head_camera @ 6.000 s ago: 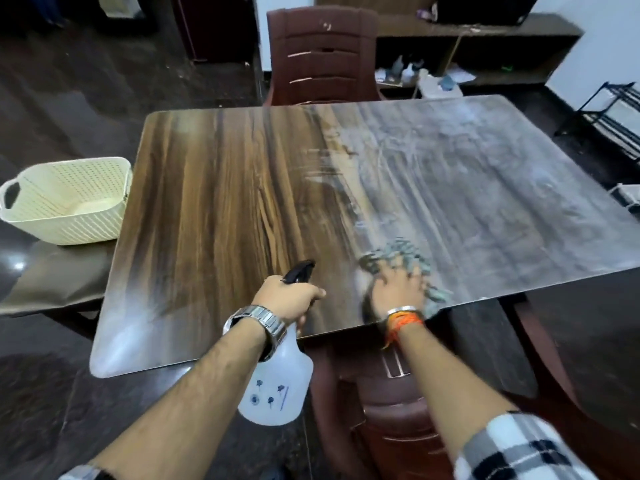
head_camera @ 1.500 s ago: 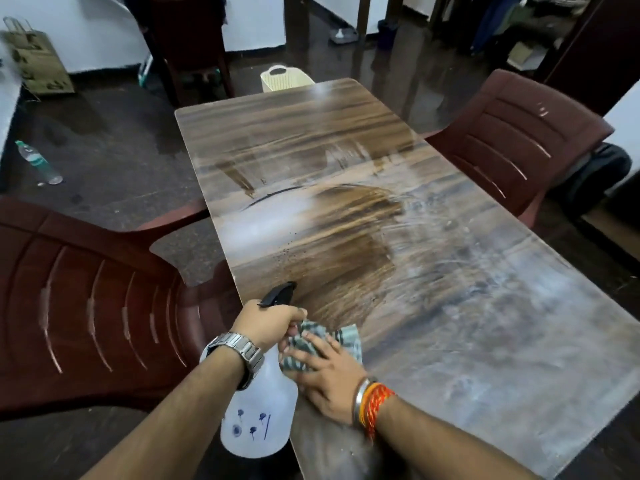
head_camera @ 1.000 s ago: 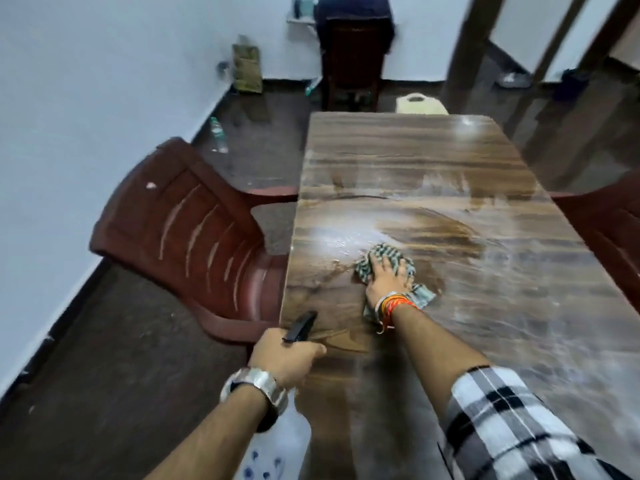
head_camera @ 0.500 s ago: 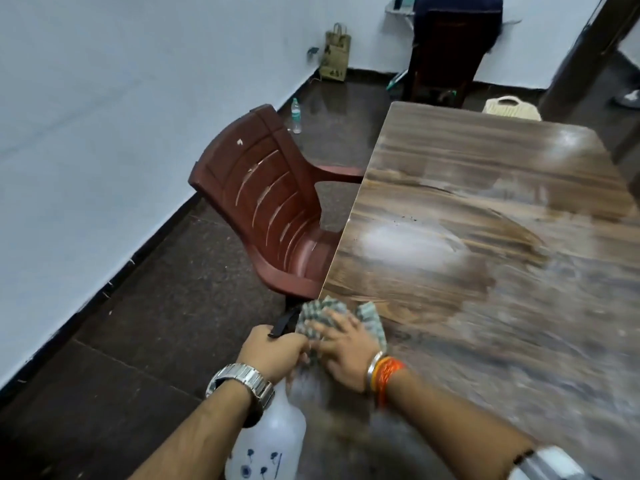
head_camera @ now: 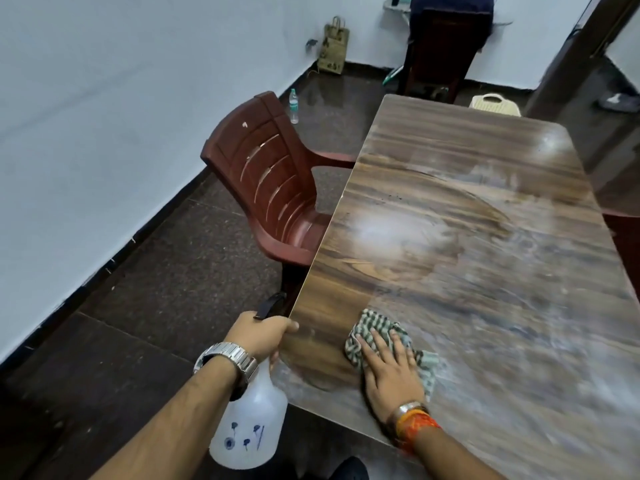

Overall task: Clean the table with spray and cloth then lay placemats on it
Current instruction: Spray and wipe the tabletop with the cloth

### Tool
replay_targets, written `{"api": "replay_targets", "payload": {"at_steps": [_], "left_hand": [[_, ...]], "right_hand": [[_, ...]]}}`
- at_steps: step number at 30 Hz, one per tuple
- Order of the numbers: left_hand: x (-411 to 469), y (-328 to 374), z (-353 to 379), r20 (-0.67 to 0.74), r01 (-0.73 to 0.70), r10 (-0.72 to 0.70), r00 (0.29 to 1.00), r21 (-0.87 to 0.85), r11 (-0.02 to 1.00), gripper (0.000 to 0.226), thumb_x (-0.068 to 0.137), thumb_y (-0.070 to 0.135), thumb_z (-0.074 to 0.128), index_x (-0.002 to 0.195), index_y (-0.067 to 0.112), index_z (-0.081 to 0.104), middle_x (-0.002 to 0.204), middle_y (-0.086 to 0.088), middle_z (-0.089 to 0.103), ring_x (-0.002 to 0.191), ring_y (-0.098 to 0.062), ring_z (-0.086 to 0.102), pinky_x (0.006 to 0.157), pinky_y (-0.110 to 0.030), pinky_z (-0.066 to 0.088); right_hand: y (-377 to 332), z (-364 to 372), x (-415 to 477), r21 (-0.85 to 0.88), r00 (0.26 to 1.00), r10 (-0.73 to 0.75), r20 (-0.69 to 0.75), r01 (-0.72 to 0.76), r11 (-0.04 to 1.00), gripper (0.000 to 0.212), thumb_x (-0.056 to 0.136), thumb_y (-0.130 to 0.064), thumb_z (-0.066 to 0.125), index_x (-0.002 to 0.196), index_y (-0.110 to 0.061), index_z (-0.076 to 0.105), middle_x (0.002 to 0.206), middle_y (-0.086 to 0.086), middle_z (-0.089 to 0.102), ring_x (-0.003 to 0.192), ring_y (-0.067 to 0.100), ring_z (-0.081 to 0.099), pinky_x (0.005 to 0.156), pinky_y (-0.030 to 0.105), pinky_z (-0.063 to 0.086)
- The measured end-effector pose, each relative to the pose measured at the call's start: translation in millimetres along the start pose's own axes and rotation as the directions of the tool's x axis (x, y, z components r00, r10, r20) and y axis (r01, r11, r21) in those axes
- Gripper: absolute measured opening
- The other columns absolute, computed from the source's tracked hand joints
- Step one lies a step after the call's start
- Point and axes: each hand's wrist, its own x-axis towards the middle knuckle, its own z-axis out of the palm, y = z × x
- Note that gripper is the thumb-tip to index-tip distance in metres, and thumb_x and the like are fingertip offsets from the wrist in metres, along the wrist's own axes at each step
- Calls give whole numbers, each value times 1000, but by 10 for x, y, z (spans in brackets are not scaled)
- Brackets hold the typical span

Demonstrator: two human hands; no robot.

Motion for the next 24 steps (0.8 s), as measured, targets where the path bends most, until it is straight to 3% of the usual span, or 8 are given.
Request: {"api": "replay_targets", "payload": {"at_steps": [2,5,9,12,15,17,21,24], "left_hand": [[-68,-58,18,19,-3,3,1000,14,1000,32,80,29,77,60,9,63,44,-5,57,38,-20,51,58,-29,47],[-181,-123,106,-15,-21,21,1000,13,1000,23,81,18,75,62,8,67,51,-5,63,47,-22,56,55,-27,47],[-202,-187,233,-26,-3,3,1000,15,1000,12,78,15,74,79,3,75,63,-8,71,58,-25,62,60,-29,48],[-226,-238,373,7,2,-2,1000,61,998,9,77,15,76,75,6,74,66,-9,73,60,-25,65,62,-33,53],[-307,-306,486,76,39,-49,996,134,990,17,76,14,77,64,6,69,56,-9,65,44,-22,54,48,-28,47],[-358,-377,535,92,112,-127,988,153,982,18,76,16,79,66,6,67,51,-10,57,38,-21,47,44,-25,43],[-499,-511,562,5,195,-196,981,76,978,22,76,15,80,91,4,69,43,-9,49,36,-20,45,47,-27,42],[-631,-558,561,-93,188,-186,978,10,982,23,74,15,82,86,-1,70,45,-10,51,37,-20,46,49,-27,42]], "right_hand": [[-384,85,37,4,993,115,14,-115,993,63,82,-43,25,144,-53,21,156,-14,17,147,27,3,115,52,3],[-1018,339,14,7,985,-147,89,147,989,59,80,-40,38,138,-43,40,151,-8,35,143,35,19,109,64,20],[-1335,411,-105,1,922,-332,197,339,941,49,97,-41,35,142,-24,40,156,-3,24,146,32,-8,115,57,-6],[-1066,342,-234,26,927,-347,144,348,937,45,95,-36,38,139,-27,44,155,-4,27,147,27,-2,115,47,-9],[-529,294,-490,3,977,-182,115,183,983,54,78,-39,43,132,-44,47,146,-11,43,140,26,31,109,53,30],[-17,262,-653,9,1000,-6,-5,6,1000,63,73,-40,42,135,-49,41,143,-10,48,136,28,38,105,54,35],[594,17,-752,98,909,406,-89,-398,912,57,85,-38,37,142,-45,34,153,-7,34,144,30,18,114,54,18],[381,9,-647,87,942,333,-46,-328,941,65,90,-37,40,147,-50,11,159,-9,10,146,31,-3,116,52,-1]]}}
